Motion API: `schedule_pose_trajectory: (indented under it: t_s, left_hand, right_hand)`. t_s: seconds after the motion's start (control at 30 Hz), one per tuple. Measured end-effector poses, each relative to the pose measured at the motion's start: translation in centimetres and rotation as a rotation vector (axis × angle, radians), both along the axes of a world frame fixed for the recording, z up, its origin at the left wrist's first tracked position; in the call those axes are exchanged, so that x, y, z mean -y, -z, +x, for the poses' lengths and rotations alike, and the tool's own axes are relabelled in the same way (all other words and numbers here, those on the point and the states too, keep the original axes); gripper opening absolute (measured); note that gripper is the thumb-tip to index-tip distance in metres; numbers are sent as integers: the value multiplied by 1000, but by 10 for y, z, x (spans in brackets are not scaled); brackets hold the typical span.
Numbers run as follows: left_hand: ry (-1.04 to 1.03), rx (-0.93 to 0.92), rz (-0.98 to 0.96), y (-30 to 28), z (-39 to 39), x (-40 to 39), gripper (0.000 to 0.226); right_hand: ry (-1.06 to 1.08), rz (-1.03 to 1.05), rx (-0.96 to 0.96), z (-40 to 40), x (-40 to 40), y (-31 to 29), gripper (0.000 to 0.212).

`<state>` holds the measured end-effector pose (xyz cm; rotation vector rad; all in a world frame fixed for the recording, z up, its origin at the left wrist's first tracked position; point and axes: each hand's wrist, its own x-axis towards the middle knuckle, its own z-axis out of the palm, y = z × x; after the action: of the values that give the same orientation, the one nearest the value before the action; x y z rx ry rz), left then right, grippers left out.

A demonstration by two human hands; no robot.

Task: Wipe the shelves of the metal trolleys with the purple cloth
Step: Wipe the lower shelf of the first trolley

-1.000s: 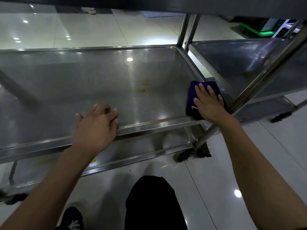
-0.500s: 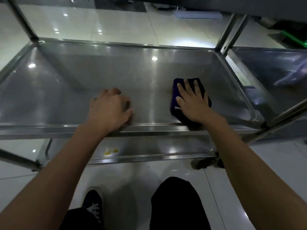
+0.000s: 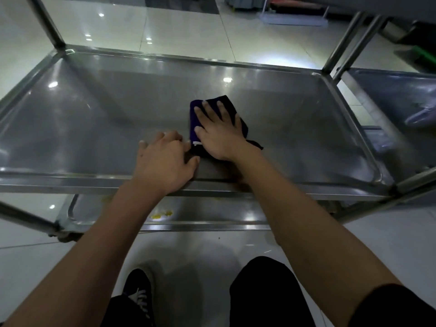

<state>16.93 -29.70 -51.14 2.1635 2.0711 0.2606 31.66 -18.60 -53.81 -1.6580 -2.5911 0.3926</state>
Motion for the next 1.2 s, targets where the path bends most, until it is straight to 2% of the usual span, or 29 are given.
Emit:
schedule_pose_trajectory:
  t_s: [0.27, 0.43, 0.53, 0.67, 0.8, 0.93, 1.07, 1.2]
  left_hand:
    - [-86, -11, -1, -5, 22, -3, 29]
    - [57, -35, -4, -3, 54, -6, 31]
    - [41, -86, -37, 2, 60, -5, 36]
    - [-1, -119, -36, -9, 84, -18, 35]
    - [188, -20, -34, -17, 143, -34, 34]
    - [167, -93, -25, -8, 158, -37, 33]
    - [183, -70, 33, -5, 156, -42, 32]
    - [186, -88, 94, -2, 159, -41, 29]
  right_hand:
    - [36, -19, -71, 34, 2, -1, 61]
    - [68, 11, -28, 81, -5, -4, 58]
    - [154, 43, -47, 127, -7, -2, 57]
    - [232, 35, 51, 192, -11, 2, 58]
    - [276, 62, -23, 209, -7, 5, 59]
    - [278, 48, -56, 228, -6, 2, 57]
    - [403, 107, -69, 276, -9, -3, 55]
    - [576, 135, -4, 321, -15, -8, 55]
